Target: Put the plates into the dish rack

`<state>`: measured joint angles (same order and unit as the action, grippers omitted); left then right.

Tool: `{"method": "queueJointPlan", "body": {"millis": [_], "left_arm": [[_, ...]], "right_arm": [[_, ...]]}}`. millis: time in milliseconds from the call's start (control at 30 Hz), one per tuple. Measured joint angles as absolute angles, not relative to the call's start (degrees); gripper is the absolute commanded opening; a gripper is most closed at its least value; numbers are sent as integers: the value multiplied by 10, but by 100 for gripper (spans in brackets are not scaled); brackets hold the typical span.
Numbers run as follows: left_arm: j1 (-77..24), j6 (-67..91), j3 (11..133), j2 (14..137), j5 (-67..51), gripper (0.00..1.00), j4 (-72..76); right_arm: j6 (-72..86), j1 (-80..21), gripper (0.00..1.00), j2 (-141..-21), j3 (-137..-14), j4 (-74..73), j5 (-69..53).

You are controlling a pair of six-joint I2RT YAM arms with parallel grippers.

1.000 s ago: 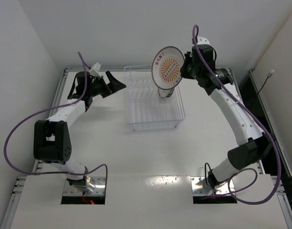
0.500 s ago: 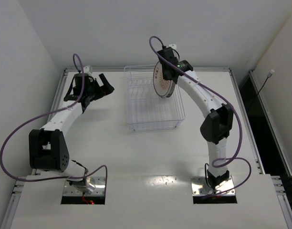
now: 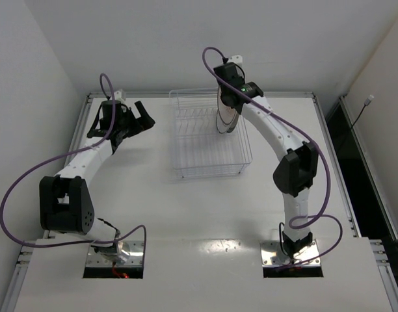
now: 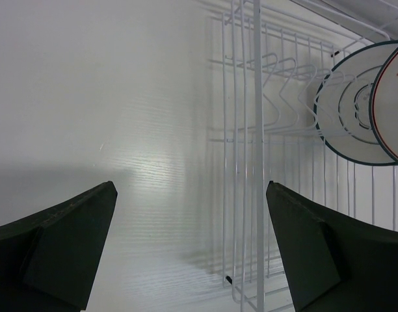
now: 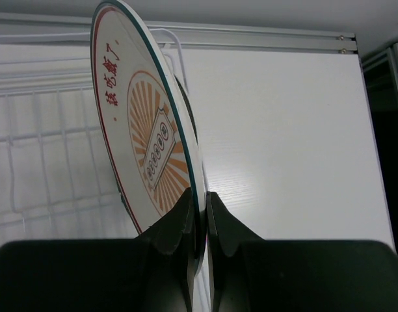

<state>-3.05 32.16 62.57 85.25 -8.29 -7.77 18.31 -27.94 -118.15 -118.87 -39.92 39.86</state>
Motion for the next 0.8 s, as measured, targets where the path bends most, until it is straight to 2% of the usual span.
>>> {"method": "queueJointPlan", "body": {"millis": [633,733,800], "left_arm": [[-30,321,632,854,-83,100,-81],[-30,321,633,854,-83,100,-81],[-30,321,633,854,-83,100,-81]], "right_arm": [[182,-298,0,-1267,-1220,-383,401],[185,-298,9,-1277,-1230,-383,401],[194,-297,19,-1278,-1232,-388,394]]}}
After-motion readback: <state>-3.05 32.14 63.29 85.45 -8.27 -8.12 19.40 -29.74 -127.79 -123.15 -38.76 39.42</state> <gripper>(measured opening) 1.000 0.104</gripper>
